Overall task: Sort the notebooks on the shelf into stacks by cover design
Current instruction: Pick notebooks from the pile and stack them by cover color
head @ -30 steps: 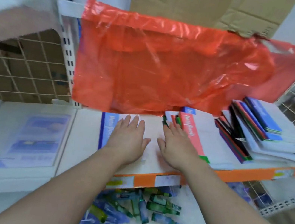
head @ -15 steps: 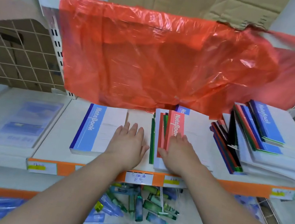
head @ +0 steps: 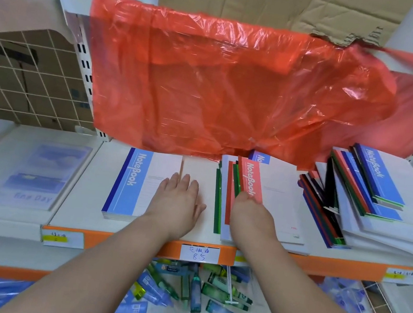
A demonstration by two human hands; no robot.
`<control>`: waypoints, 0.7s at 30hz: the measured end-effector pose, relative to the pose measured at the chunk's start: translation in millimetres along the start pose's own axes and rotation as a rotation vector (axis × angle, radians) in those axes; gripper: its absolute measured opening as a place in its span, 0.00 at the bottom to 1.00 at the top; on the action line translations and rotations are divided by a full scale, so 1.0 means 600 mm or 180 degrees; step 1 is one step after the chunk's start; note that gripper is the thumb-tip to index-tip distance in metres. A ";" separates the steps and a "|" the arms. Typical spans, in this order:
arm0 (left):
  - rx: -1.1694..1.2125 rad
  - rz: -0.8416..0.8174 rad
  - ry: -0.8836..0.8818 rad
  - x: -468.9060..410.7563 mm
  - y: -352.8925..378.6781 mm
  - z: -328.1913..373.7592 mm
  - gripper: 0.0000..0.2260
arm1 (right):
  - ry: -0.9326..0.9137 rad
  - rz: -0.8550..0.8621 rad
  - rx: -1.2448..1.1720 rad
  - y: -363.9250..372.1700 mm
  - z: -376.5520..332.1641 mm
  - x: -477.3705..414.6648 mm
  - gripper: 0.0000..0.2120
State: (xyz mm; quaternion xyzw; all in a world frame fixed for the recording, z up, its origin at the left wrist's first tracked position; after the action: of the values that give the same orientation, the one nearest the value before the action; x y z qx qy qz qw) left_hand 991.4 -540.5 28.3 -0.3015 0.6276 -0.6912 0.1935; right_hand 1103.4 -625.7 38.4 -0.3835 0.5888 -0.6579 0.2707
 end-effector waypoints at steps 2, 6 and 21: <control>0.0413 0.0247 0.0014 0.002 -0.018 -0.004 0.20 | -0.0027 0.0079 -0.0034 -0.015 0.000 0.003 0.19; 0.2627 0.0501 -0.0458 -0.007 -0.035 -0.043 0.16 | -0.0502 0.0339 -0.0123 -0.059 -0.058 0.023 0.32; 0.5211 -0.0172 -0.1007 -0.001 0.041 -0.090 0.14 | 0.0620 -0.0800 -0.0220 0.055 0.041 -0.008 0.27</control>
State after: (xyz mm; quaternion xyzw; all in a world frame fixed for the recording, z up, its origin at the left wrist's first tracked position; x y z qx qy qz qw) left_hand 953.5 -503.0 2.3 -0.1741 -0.1153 -0.8829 0.4207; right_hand 1123.1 -641.3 5.3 -0.3976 0.5820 -0.7000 0.1146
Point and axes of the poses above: each hand's wrist, its own x-axis away from the middle knuckle, its own y-axis out of the palm, z = x × y, the point moved 10 cm from there along -x, towards the middle knuckle, and after that the axes turned 8 degrees about -z, right-handed, at the moved point
